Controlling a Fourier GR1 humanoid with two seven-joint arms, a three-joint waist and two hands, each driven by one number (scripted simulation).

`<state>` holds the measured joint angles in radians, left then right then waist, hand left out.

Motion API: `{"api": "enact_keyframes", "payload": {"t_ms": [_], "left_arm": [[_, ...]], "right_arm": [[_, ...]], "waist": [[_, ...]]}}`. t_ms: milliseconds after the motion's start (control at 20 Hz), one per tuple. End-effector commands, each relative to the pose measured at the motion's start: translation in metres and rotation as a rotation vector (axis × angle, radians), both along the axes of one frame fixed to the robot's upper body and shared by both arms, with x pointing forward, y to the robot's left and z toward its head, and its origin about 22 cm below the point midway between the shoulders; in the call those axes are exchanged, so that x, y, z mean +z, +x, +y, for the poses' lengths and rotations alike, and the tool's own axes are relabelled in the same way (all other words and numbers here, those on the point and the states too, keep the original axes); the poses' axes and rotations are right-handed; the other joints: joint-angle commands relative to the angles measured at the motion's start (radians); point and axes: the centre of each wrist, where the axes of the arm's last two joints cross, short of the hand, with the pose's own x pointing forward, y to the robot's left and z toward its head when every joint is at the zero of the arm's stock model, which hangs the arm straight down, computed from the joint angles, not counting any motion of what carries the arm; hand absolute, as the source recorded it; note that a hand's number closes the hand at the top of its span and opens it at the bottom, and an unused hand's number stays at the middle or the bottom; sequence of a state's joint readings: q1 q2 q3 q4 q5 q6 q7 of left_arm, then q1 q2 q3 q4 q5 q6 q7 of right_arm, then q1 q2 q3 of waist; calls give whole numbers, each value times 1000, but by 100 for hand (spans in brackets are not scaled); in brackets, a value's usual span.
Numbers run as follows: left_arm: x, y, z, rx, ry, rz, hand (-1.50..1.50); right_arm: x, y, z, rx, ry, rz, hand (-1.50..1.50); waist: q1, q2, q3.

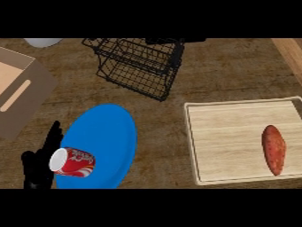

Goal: Pick the sweet potato from the tray and place it in the tiered basket

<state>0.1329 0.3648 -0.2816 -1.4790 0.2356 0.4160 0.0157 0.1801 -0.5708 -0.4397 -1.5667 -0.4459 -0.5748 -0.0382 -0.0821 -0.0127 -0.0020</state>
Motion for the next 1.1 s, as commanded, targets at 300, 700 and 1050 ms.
{"api": "enact_keyframes", "payload": {"t_ms": [300, 700, 1050], "left_arm": [[-3, 7, -15, -36, 0, -12, 0], [-6, 12, -20, -51, -1, -21, 0], [-13, 23, -19, -87, -12, 0, 0]], "right_arm": [[38, -64, 35, 226, 13, 493, -150], [89, -62, 74, 247, -182, 917, -150], [110, -36, 108, 116, -195, 992, -150]], "waist": [[52, 14, -5], [73, 20, -6], [101, 21, -1]]}}
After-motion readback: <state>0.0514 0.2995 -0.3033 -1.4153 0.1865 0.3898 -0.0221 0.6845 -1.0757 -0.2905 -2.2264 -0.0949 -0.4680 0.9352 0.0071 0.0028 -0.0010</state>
